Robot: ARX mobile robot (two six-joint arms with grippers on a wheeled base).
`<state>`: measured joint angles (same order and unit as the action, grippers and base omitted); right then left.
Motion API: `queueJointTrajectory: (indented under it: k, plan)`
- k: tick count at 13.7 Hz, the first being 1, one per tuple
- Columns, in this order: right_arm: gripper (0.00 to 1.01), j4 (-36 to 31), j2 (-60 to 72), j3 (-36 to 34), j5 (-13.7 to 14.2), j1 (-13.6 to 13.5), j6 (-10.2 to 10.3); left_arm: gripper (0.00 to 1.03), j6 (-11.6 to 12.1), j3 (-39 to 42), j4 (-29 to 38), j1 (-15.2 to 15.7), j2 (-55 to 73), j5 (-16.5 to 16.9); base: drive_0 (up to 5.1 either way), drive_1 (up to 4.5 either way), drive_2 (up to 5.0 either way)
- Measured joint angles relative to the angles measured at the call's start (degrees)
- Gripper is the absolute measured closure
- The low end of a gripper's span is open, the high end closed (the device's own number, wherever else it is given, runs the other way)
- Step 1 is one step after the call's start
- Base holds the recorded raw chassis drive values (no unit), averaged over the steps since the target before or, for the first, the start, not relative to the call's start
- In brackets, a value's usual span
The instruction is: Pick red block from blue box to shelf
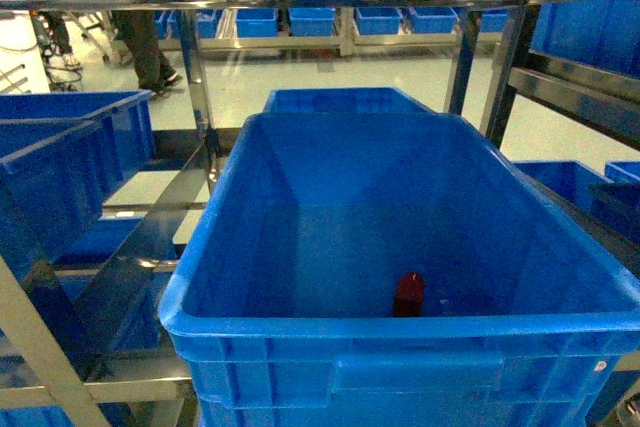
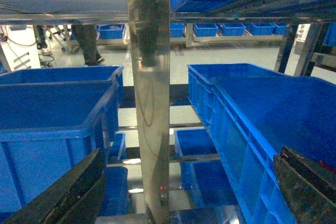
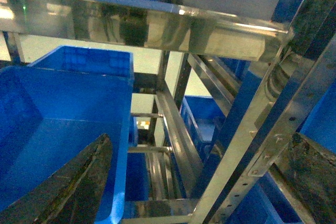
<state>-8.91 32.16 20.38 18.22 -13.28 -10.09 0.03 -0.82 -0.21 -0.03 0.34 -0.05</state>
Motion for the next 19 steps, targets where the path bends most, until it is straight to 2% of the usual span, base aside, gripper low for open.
queueJointTrajectory:
  k: [1,2,3,4,5,6,7,8,9,17,18,19]
  plan:
    - [0.03,-0.4,0.4,-0.3,-0.4,0.2,0.0,0.05,0.0,0.0,0.0,0.0,0.0,0.0,0.0,0.0,0.0]
    - [0.1,-4.4,-0.1,-1.6,-4.0,1.2,2.1,0.05,0.0,0.0,0.0,0.0,0.0,0.0,0.0,0.0,0.0]
    - [0.21,-5.1,-2.0,-3.5,-7.6,3.0,5.1,0.05,0.0,0.0,0.0,0.0,0.0,0.0,0.0,0.0,0.0]
    - [0.36,-5.7,-4.0,-6.5,-9.7,5.2,7.5,0.05,0.0,0.0,0.0,0.0,0.0,0.0,0.0,0.0,0.0]
    - [0.52,-5.8,-5.6,-8.9,-11.0,6.4,8.7,0.05,0.0,0.0,0.0,0.0,0.0,0.0,0.0,0.0,0.0]
    - [0.65,-5.6,-7.0,-10.3,-12.8,7.7,9.0,0.05,0.0,0.0,0.0,0.0,0.0,0.0,0.0,0.0,0.0]
    - [0.8,-5.6,-8.9,-11.8,-17.7,12.7,9.2,0.05,0.0,0.0,0.0,0.0,0.0,0.0,0.0,0.0,0.0]
    - [0.93,-5.4,-10.5,-12.8,-17.4,13.7,9.3,0.05,0.0,0.0,0.0,0.0,0.0,0.0,0.0,0.0,0.0]
    - [0.99,-5.0,-11.6,-13.7,-18.3,13.4,9.4,0.05,0.0,0.0,0.0,0.0,0.0,0.0,0.0,0.0,0.0]
    - [0.99,-0.5,-20.5,-18.1,-18.2,13.3,9.6,0.05,0.0,0.0,0.0,0.0,0.0,0.0,0.0,0.0,0.0]
    - [0.99,-1.9,-21.6,-19.6,-18.2,13.3,9.7,0.05,0.0,0.0,0.0,0.0,0.0,0.0,0.0,0.0,0.0]
    - [0.99,0.1,-22.7,-19.7,-18.2,13.3,9.7,0.05,0.0,0.0,0.0,0.0,0.0,0.0,0.0,0.0,0.0]
